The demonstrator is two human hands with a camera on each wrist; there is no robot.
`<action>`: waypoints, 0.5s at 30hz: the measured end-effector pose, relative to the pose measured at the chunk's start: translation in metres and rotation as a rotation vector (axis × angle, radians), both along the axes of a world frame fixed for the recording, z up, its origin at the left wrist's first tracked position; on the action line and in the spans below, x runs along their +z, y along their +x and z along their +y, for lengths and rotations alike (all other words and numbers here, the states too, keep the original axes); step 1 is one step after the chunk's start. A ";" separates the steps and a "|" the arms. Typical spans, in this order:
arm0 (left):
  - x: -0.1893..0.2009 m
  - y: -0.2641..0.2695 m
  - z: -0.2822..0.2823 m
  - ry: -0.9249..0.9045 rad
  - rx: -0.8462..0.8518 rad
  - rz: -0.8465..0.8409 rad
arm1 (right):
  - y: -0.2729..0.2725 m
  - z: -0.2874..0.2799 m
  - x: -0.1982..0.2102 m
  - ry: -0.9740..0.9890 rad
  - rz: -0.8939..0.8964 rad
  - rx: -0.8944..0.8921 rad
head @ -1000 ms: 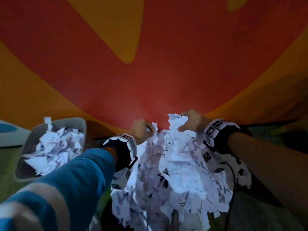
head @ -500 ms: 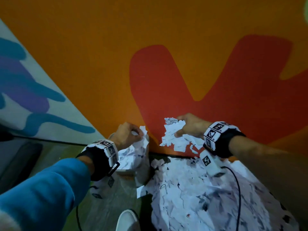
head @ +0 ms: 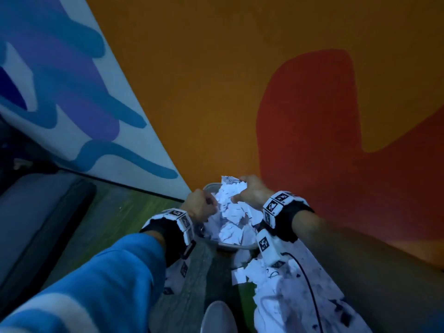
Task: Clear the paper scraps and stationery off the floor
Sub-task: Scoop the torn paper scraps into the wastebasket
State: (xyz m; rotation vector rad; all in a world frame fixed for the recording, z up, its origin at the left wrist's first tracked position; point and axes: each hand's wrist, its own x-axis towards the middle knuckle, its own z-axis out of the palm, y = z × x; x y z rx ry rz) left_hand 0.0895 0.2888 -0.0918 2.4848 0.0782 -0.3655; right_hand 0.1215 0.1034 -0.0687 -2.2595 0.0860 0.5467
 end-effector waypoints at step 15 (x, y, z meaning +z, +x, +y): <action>-0.001 0.006 0.010 0.101 -0.021 -0.055 | 0.010 0.007 -0.023 -0.086 0.063 0.316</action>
